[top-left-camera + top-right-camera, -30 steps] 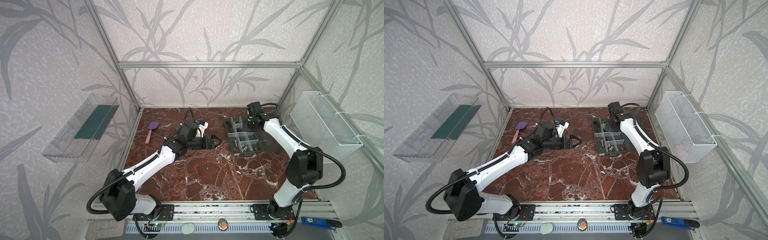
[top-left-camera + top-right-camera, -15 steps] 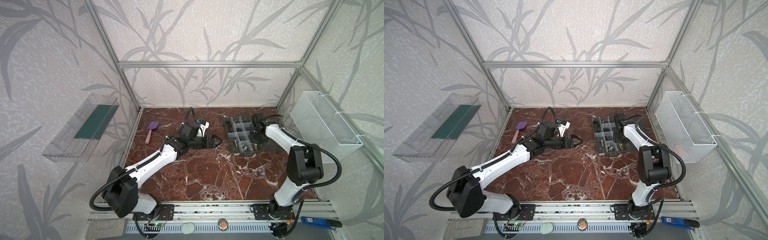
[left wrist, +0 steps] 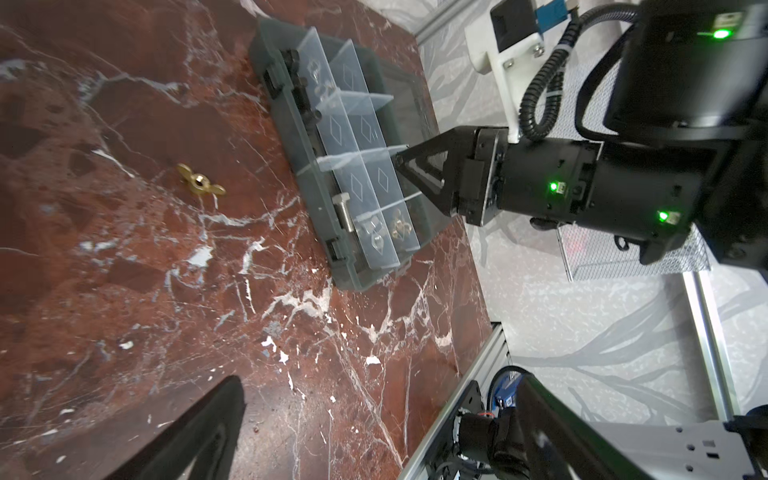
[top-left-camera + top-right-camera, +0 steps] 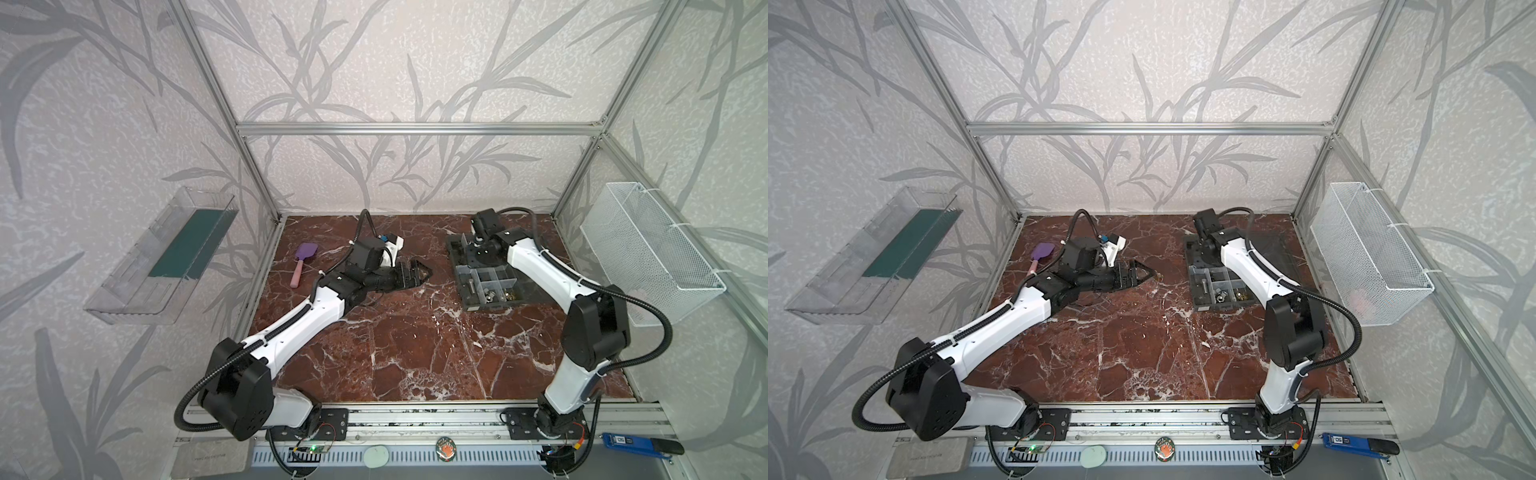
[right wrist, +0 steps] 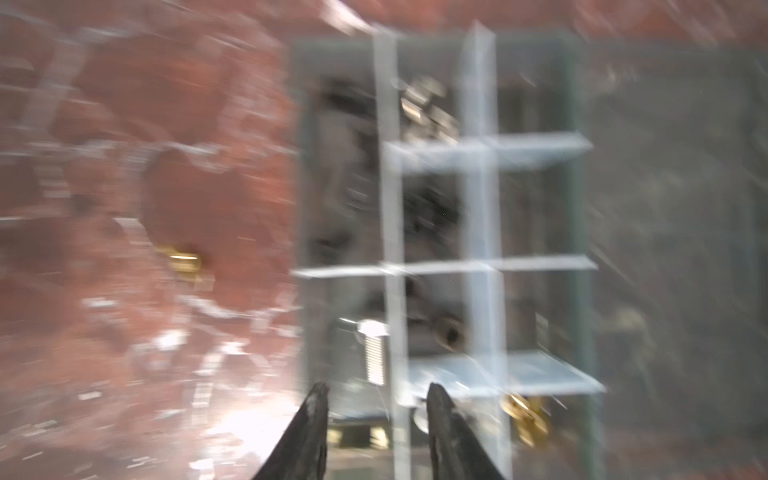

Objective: Sort the screws and nuts into containers
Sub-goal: 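Move the right gripper back and close it on the last brass wing nut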

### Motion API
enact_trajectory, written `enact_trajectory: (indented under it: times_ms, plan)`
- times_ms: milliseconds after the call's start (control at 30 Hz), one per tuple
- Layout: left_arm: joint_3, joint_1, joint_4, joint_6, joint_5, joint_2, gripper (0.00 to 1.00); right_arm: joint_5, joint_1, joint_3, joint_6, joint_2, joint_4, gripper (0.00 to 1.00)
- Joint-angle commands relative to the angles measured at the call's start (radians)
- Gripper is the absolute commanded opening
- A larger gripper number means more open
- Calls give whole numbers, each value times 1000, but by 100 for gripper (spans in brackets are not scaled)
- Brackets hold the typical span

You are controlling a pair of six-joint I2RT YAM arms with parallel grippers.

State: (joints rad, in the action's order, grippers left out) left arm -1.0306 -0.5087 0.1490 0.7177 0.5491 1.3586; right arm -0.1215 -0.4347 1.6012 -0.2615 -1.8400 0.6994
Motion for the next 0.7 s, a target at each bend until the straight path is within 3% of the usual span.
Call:
enact_trajectory:
  times_ms: [0,333,667]
  plan:
    - [40,21,-6,17,18,-58,99,60,-72,104,34,-134,-9,40]
    - [107,80,34,10,17,-151,99,100,-143,477,44,-506,104,41]
    - [111,95,20,15,35,-131,99,92,-145,529,77,-590,114,29]
